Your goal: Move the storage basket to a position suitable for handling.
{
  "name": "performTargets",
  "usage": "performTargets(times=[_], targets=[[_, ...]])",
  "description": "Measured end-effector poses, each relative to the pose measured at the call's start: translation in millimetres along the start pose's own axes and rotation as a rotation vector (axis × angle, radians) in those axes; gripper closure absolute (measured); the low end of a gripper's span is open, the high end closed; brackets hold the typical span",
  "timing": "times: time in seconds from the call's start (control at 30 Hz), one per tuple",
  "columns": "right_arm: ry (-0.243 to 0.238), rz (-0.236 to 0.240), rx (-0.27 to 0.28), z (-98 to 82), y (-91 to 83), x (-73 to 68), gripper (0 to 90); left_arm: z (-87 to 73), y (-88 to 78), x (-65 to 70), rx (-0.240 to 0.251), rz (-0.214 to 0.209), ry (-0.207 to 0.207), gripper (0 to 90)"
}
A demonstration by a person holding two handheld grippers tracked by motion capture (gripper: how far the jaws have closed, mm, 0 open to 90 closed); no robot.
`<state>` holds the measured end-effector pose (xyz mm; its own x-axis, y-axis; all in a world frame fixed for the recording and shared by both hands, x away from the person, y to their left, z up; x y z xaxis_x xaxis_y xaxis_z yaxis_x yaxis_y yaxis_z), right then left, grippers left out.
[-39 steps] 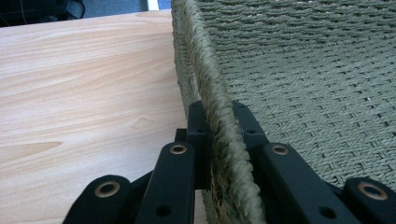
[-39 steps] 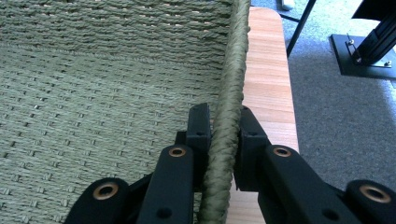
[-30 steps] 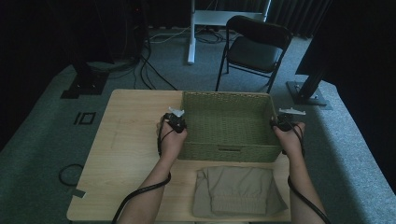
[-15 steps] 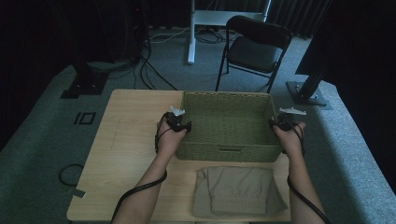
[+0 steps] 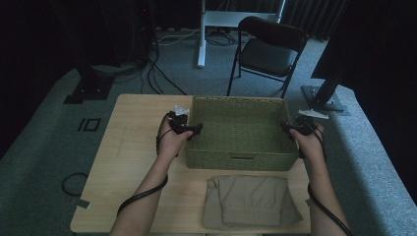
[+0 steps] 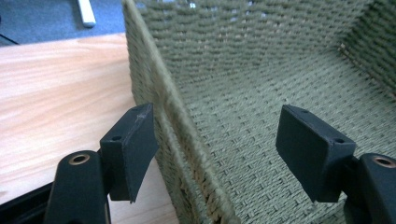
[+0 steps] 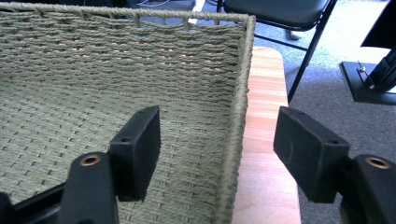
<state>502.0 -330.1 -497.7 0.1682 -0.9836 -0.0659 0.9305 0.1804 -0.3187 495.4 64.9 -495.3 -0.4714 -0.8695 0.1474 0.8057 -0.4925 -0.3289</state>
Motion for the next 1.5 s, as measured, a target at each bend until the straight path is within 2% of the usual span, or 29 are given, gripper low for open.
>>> performTargets(times=[0.17,0.3,0.47,0.5,0.57,0.93,1.1,1.23,1.5], targets=[[-0.014,0.026,0.001,3.1,-7.5,-1.0,26.5,9.0,-14.7,-4.0,0.028,-0.008,-0.001,28.2],[-0.026,0.064,0.004,4.4,-14.8,-4.9,25.0,11.8,-26.3,-7.2,0.033,-0.017,0.004,24.6],[-0.033,0.086,0.014,6.1,-20.6,-7.4,22.9,13.2,-33.3,-7.5,0.039,-0.022,0.014,24.5],[-0.03,0.093,0.026,8.1,-24.3,-9.2,19.4,14.3,-40.5,-4.4,0.052,-0.042,0.031,24.5],[-0.04,0.1,0.033,9.3,-27.5,-11.1,17.9,15.1,-44.0,-1.7,0.058,-0.055,0.038,24.3],[-0.054,0.146,0.05,7.4,-44.7,-26.4,15.2,17.8,-60.3,15.1,0.09,-0.11,0.06,22.3],[-0.067,0.173,0.065,4.1,-58.4,-35.2,14.4,13.6,-69.5,26.1,0.101,-0.145,0.073,22.3],[-0.08,0.177,0.075,3.7,-67.3,-39.1,14.3,10.9,-76.0,32.9,0.108,-0.167,0.081,22.3],[-0.092,0.195,0.108,5.4,-86.5,-48.4,14.3,4.2,-86.0,44.5,0.119,-0.194,0.091,22.3]])
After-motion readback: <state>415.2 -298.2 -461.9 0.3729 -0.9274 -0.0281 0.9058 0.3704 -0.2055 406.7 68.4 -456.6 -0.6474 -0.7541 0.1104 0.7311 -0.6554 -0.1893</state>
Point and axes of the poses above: each handheld gripper's, and its own axes: y roughly forward along the jaws, z roughly out of its top, x roughly to its right, the point moved 7 cm from there along y, roughly forward along the jaws, and after that the axes turned 15 degrees about x, right-handed, at the moved point
